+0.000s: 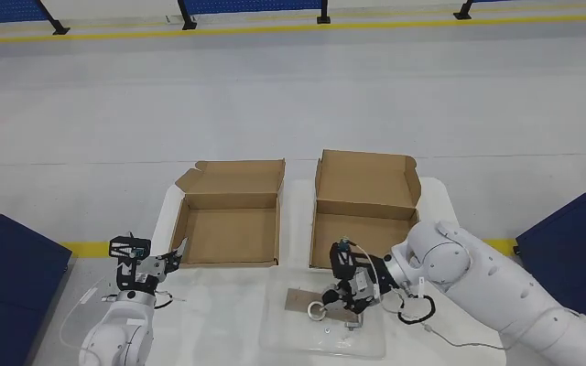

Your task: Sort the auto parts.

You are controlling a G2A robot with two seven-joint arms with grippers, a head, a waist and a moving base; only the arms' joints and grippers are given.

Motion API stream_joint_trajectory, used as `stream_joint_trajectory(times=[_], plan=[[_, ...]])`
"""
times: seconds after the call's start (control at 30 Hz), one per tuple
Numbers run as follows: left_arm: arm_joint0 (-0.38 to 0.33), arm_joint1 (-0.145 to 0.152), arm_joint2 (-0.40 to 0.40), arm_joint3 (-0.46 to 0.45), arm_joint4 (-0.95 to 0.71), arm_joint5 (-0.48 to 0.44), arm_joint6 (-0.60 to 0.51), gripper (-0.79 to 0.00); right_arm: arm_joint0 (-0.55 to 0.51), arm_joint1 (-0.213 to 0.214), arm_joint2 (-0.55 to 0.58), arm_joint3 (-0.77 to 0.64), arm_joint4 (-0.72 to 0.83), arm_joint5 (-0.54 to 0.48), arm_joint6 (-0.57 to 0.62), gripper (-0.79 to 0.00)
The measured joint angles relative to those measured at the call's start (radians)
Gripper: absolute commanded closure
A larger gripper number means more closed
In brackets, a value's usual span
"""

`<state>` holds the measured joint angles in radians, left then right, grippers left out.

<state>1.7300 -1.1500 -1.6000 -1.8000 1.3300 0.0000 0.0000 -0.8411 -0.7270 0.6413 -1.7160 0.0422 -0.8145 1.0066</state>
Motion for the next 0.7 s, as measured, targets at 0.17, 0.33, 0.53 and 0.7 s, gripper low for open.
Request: stream_joint_trajectory(times=[0.17, 0.33, 0.53, 0.7], plan=[[0.0, 0.0, 0.0, 0.0, 0.0, 0.0, 0.0, -0.785, 0.037, 0.055, -0.061, -0.002, 0.162, -0.08, -0.081, 0.0], [0.0, 0.0, 0.0, 0.0, 0.0, 0.0, 0.0, -0.785, 0.099, 0.098, -0.151, -0.013, 0.272, -0.138, -0.139, 0.0], [0.0, 0.0, 0.0, 0.0, 0.0, 0.0, 0.0, -0.785, 0.1, 0.099, -0.15, -0.012, 0.273, -0.139, -0.14, 0.0], [0.0, 0.0, 0.0, 0.0, 0.0, 0.0, 0.0, -0.785, 0.096, 0.098, -0.147, -0.016, 0.278, -0.138, -0.147, 0.0]])
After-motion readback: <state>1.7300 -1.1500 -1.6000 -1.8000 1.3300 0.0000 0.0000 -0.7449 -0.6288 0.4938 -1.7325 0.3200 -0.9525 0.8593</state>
